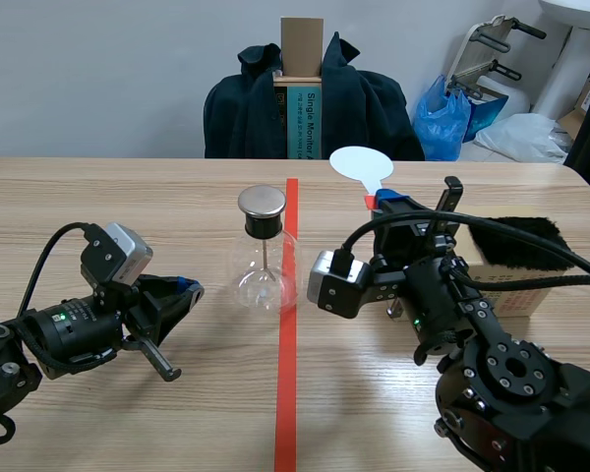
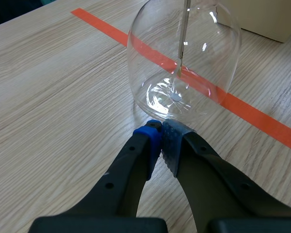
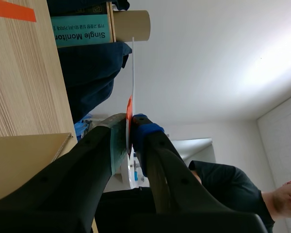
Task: Do the electroscope experiment.
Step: 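Move the plate toward and away from the electroscope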
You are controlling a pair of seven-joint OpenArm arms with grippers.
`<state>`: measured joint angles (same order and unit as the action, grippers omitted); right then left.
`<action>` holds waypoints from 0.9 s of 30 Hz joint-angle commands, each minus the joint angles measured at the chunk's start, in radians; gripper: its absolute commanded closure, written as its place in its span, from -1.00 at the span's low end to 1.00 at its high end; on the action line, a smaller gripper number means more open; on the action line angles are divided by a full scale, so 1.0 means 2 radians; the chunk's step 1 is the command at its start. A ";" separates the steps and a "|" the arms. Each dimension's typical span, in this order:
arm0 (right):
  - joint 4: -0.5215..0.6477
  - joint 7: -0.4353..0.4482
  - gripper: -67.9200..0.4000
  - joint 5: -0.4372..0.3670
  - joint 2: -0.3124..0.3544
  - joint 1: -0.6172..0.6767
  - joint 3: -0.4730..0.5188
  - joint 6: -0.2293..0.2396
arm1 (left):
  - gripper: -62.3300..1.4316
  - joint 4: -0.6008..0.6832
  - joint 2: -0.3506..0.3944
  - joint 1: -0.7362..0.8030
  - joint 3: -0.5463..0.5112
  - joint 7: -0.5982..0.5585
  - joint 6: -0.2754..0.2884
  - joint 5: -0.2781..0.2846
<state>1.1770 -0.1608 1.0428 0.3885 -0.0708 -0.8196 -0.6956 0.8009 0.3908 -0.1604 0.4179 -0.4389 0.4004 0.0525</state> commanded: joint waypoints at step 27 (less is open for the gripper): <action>0.007 0.211 0.97 0.001 0.002 -0.006 0.006 -0.007 | 0.87 0.012 0.002 -0.001 -0.001 -0.007 0.001 0.005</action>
<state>1.1770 0.2550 1.0473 0.3889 -0.0708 -0.8196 -0.6956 0.8009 0.3908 -0.1604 0.4179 -0.4389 0.4004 0.0525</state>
